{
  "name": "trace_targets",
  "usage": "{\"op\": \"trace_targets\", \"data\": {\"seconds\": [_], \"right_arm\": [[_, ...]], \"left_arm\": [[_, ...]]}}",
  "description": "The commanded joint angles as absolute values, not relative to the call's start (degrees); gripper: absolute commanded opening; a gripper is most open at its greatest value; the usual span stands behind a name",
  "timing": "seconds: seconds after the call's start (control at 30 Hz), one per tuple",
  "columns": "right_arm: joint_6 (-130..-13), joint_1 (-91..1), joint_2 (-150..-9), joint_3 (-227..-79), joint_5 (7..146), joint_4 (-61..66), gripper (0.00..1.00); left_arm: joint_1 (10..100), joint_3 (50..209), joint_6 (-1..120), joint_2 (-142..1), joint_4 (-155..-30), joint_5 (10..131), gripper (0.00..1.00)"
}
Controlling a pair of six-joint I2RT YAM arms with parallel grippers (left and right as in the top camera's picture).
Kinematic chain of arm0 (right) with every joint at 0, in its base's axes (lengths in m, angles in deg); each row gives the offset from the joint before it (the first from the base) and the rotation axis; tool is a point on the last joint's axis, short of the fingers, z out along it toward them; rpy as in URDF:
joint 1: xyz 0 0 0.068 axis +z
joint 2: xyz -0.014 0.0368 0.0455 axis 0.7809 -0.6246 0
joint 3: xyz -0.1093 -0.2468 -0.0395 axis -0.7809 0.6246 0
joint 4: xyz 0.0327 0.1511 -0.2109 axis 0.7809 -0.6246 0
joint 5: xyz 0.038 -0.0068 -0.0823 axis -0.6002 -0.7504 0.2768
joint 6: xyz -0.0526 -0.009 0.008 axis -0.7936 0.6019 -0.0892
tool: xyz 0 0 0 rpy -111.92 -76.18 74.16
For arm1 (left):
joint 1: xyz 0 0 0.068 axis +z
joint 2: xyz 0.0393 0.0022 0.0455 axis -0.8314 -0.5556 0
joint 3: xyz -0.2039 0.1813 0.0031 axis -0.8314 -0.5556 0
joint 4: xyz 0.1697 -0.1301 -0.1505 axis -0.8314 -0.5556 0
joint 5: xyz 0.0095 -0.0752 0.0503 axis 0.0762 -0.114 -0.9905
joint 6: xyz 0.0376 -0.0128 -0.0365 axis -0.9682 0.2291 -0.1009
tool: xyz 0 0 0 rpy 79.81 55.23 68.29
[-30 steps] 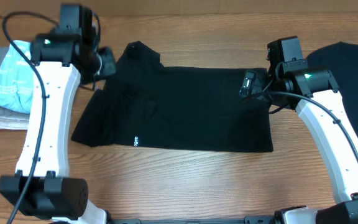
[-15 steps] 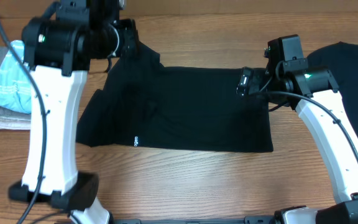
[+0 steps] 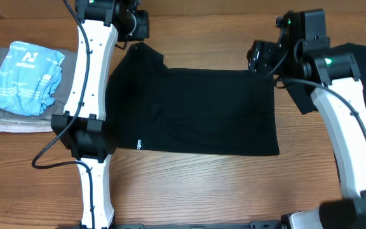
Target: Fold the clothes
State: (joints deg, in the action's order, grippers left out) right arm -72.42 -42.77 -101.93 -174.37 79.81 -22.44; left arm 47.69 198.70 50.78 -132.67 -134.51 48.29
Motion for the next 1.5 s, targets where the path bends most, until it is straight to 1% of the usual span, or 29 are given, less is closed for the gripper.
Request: {"op": "trace_targets", "data": {"seconds": [0.0, 0.13, 0.17, 0.33, 0.8, 1.13, 1.3, 1.47], "right_arm": [[-76.02, -44.38, -110.02, -174.63, 80.73, -20.08, 0.82], [-78.38, -46.00, -115.90, -174.63, 80.73, -15.10, 0.82], [-79.30, -46.48, -117.27, -174.63, 80.73, -13.79, 0.81], [-80.18, -48.52, -121.97, -174.63, 82.11, -9.11, 0.76], [-84.07, -50.26, -130.76, -173.91, 87.09, -6.66, 0.75], [-90.01, -50.79, -134.43, -173.91, 87.24, -5.55, 0.75], [-89.97, -51.75, -135.79, -173.91, 87.18, -5.57, 0.75], [-90.01, -52.25, -137.62, -173.91, 87.18, -5.00, 0.75]], "left_arm": [[49.50, 200.90, 46.41, -135.07, -134.60, 43.11, 0.22], [51.56, 200.90, 42.71, -137.78, -135.12, 43.11, 0.34], [52.08, 200.90, 42.19, -138.48, -135.15, 43.11, 0.34], [54.16, 200.90, 41.99, -141.43, -134.60, 43.40, 0.34], [54.77, 200.84, 39.65, -143.25, -134.75, 43.75, 0.36], [54.73, 200.84, 39.65, -143.25, -135.58, 43.75, 0.38], [54.73, 200.84, 39.68, -143.25, -135.67, 43.77, 0.41], [54.69, 200.84, 39.70, -143.25, -135.65, 43.77, 0.41]]}}
